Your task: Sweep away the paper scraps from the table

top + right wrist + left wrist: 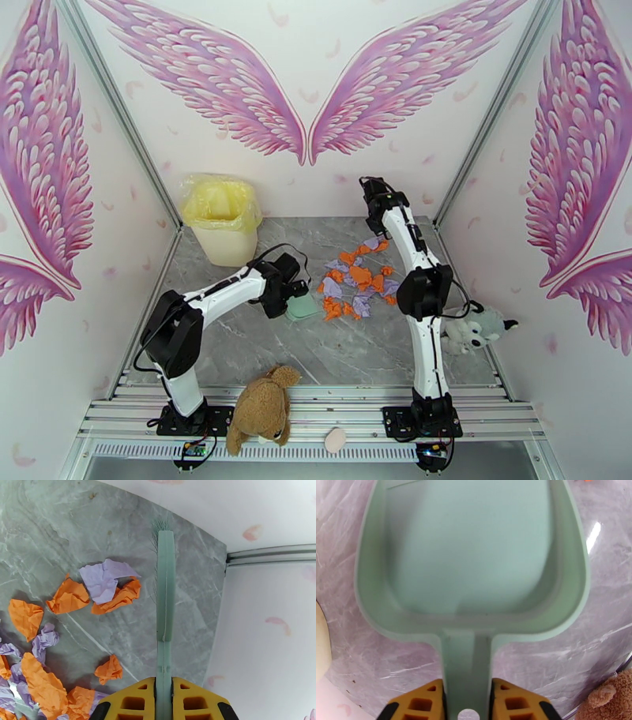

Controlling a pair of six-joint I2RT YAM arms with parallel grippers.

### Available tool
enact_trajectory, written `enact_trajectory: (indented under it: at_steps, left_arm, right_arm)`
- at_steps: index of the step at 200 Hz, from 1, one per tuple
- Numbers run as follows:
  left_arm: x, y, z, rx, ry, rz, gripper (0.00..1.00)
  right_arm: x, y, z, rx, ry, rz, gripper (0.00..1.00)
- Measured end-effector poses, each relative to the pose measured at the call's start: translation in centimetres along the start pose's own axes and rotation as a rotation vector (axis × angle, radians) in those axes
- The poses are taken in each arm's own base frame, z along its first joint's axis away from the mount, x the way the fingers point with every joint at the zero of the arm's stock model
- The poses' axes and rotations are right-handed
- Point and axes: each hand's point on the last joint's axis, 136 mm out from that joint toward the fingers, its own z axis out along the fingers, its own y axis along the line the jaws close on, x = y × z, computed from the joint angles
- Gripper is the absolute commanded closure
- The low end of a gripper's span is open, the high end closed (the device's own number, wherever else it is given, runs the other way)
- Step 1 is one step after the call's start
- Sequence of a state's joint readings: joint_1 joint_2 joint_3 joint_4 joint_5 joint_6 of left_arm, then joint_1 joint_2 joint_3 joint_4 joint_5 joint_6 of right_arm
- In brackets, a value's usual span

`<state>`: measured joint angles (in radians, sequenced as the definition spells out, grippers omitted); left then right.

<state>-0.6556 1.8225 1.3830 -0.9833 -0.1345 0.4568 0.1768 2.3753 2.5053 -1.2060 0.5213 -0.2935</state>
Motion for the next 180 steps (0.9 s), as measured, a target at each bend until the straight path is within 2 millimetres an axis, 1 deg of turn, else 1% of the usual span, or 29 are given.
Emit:
enact_trajectory:
  at_steps: [44,65,120,146,164,180]
  left_arm:
    - [-0.6,-0.1,0.4,-0.003,0.009,0.023,1.0]
    - [-0.6,-0.2,0.5,0.0,0.01,0.027,1.0]
    - [-0.9,-0.7,0.6,0.02,0.003,0.03,1.0]
    - [-1.0,-0.8,0.6,0.022,-0.002,0.031,1.0]
    - [-1.1,-0.7,0.6,0.021,-0.007,0.031,1.0]
    - [-1.3,-0.8,0.6,0.024,-0.014,0.03,1.0]
  right_arm:
    - [0.5,1.9,3.0,-0.013,0.046,-0.041,0.96]
    - [0.7,2.2,3.5,-0.025,0.054,-0.043,0.96]
    - [0.4,3.1,3.5,-0.077,0.036,-0.028,0.98]
    - [1.4,4.1,3.4,-0.096,0.064,-0.036,0.99]
    - [1.9,4.8,2.8,-0.102,0.072,-0.049,1.0]
    - [1.4,5.2,1.5,-0.104,0.051,-0.047,1.0]
